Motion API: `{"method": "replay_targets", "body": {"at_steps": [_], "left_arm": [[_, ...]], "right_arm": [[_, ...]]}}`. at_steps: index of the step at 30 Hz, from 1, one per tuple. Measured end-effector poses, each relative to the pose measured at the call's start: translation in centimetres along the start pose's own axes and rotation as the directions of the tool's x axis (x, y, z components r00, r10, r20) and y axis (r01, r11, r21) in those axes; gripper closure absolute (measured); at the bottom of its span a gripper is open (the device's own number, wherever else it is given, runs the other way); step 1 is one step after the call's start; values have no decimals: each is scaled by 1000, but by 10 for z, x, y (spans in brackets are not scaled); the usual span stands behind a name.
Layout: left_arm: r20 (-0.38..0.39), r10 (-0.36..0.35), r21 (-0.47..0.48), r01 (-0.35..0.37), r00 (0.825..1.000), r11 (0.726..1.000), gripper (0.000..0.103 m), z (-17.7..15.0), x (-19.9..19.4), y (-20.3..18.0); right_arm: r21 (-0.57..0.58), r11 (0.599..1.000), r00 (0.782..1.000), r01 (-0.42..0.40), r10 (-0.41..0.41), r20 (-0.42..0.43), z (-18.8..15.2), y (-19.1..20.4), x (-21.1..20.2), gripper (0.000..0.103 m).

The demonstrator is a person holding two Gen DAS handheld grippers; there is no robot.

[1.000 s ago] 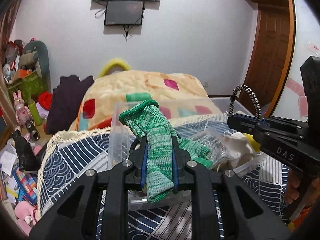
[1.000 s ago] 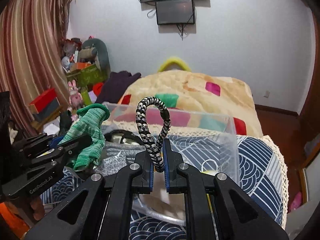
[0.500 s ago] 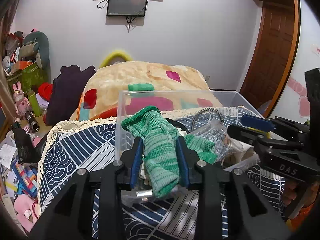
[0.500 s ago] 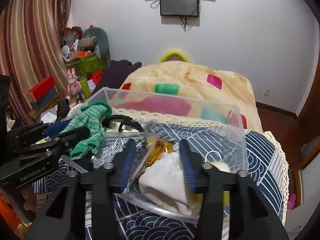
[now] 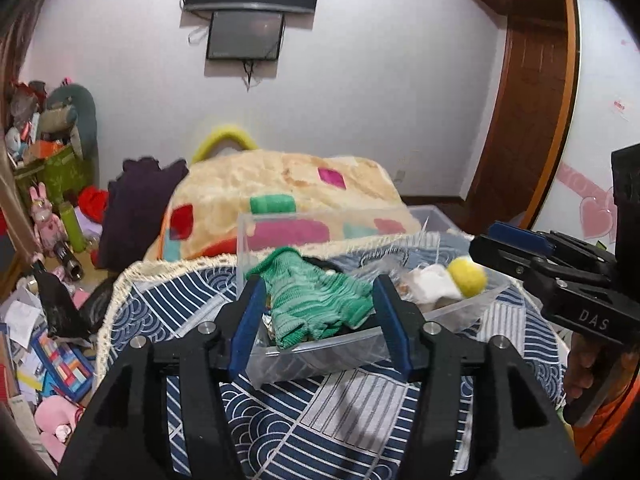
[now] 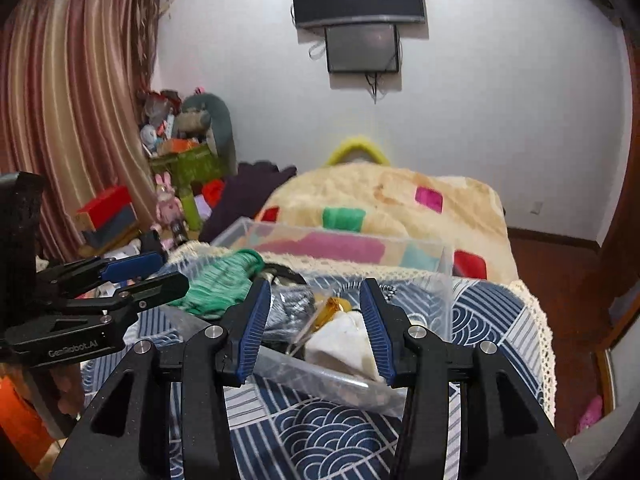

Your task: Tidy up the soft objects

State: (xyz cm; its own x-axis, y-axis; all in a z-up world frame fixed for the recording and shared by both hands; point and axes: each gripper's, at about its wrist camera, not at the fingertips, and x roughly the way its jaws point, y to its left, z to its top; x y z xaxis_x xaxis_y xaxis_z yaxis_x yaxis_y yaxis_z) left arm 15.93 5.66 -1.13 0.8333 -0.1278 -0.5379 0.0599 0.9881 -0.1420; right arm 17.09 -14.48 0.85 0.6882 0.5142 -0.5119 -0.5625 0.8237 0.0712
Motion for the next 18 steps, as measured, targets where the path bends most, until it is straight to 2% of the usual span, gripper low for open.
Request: {"method": "replay_targets", "body": {"at_steps": [9, 12, 14, 18], "left_arm": [[124, -5, 33, 1, 992, 999, 47, 1, -62, -18], [148, -17, 37, 12, 989, 999, 41, -2, -78, -22], [166, -22, 38, 16, 986, 999, 36, -5, -88, -25], [207, -10, 34, 3, 978, 999, 31, -16, -104, -29]], "right_arm": [[2, 1000, 992, -29, 28, 121, 1, 9, -54, 60], [0, 1000, 988, -22, 22, 154, -2, 11, -66, 59], [-1, 1000, 984, -8, 8, 178, -5, 14, -72, 49], [4, 1000, 978, -14, 13, 207, -12, 17, -81, 42]]}}
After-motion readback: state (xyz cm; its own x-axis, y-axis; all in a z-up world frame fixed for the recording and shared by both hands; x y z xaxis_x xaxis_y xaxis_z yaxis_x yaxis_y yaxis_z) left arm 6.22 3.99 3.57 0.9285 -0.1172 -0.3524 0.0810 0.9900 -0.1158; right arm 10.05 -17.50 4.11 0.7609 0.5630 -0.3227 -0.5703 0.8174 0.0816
